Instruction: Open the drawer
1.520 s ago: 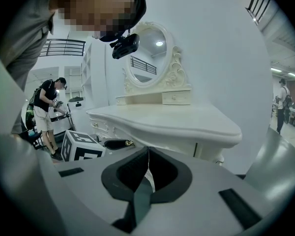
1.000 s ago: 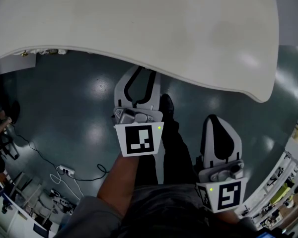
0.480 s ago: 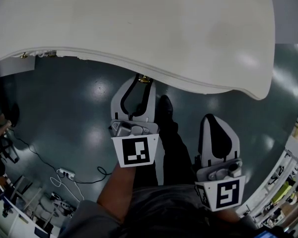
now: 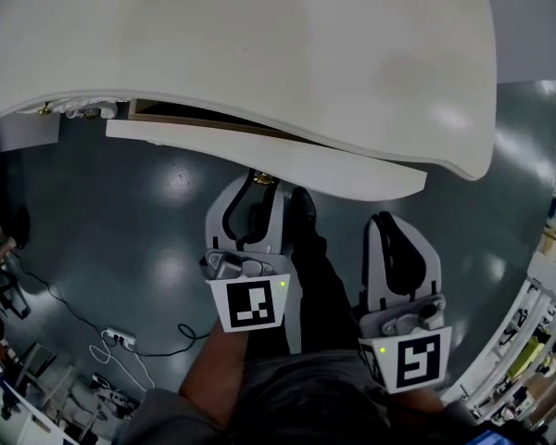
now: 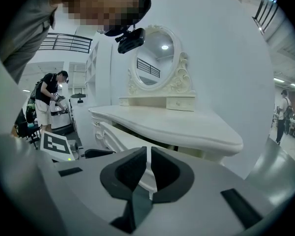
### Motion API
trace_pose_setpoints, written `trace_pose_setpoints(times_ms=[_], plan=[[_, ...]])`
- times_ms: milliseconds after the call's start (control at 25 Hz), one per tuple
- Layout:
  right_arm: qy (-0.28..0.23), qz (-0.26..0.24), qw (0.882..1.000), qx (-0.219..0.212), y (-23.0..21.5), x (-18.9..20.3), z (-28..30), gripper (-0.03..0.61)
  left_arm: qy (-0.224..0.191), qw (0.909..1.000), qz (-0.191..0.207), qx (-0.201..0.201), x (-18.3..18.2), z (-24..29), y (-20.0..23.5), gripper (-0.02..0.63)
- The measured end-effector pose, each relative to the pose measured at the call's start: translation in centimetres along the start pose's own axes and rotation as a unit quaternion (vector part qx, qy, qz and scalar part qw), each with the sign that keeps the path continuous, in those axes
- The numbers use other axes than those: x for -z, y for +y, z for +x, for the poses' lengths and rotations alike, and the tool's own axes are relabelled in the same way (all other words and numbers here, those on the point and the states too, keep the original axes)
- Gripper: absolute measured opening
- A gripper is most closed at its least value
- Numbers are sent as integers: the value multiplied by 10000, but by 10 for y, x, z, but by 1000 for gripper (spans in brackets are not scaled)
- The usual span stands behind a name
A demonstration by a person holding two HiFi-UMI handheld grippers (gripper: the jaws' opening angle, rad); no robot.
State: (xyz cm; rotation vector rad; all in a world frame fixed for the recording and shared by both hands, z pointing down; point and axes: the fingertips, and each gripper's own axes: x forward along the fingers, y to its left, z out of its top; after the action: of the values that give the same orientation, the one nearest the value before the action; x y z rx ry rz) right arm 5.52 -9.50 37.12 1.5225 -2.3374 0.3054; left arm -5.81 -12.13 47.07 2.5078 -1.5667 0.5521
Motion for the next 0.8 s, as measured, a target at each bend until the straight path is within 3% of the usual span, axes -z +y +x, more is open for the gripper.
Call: trace_pose_setpoints(times_ms=[800], plan=[[-226,-42,9996,137,21,-9,-1,15,28,9998,-103,166,13,-18,-6,129]])
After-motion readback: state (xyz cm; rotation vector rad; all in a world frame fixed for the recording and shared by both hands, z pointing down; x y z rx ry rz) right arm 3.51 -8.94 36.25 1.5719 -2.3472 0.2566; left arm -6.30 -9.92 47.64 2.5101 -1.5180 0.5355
